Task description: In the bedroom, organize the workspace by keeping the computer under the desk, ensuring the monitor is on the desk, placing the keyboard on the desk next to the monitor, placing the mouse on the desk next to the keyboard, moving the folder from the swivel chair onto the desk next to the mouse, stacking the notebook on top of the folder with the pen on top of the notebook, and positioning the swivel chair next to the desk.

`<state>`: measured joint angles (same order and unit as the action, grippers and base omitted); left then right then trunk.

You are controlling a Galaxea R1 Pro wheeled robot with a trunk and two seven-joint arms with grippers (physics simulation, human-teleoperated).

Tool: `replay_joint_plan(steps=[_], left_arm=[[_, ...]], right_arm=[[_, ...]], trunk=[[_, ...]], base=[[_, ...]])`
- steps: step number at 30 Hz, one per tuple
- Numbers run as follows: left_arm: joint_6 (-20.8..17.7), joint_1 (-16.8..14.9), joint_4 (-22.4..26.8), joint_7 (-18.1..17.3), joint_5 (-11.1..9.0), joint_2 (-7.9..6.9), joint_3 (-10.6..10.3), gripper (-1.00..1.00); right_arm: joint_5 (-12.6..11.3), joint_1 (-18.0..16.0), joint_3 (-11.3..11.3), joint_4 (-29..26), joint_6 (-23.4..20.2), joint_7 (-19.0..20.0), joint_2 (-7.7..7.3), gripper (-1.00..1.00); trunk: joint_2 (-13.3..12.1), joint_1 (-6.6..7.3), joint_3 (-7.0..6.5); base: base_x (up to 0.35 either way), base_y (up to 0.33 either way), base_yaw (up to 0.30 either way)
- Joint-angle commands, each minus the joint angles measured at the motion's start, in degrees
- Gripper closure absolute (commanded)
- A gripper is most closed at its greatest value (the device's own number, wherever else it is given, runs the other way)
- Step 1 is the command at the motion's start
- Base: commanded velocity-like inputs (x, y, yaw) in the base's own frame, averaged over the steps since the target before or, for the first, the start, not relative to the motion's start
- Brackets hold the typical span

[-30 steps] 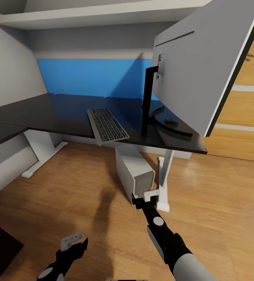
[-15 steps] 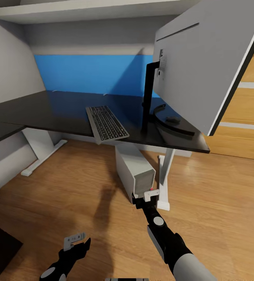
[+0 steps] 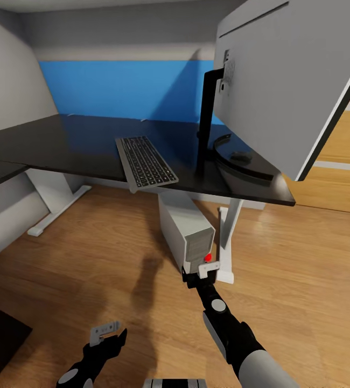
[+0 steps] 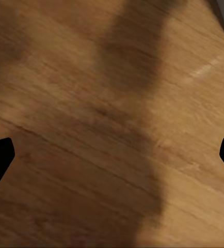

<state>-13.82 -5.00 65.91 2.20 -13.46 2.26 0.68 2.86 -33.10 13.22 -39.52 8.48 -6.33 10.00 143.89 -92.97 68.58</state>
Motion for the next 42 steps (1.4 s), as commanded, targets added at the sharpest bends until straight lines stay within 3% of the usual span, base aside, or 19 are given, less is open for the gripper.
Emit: replay_joint_plan(steps=[1,42], left_arm=[[-0.34,-0.01,0.10,0.19,-0.60,0.03,0.04,-1.00],[-0.25,-0.01,0.01,-0.09,-0.59,-0.06,0.02,-1.00]], right_arm=[[0.30,-0.04,0.14,0.05,0.12,-0.44,0.00,-1.00],[0.36,-0.04,0.24,0.05,0.30,-0.44,0.00,-1.00]], trunk=[[0.02,0.01,0.04],[0.02,0.01,0.04]], base=[[0.000,0.000,0.000],[0.048,0.041,0.000]])
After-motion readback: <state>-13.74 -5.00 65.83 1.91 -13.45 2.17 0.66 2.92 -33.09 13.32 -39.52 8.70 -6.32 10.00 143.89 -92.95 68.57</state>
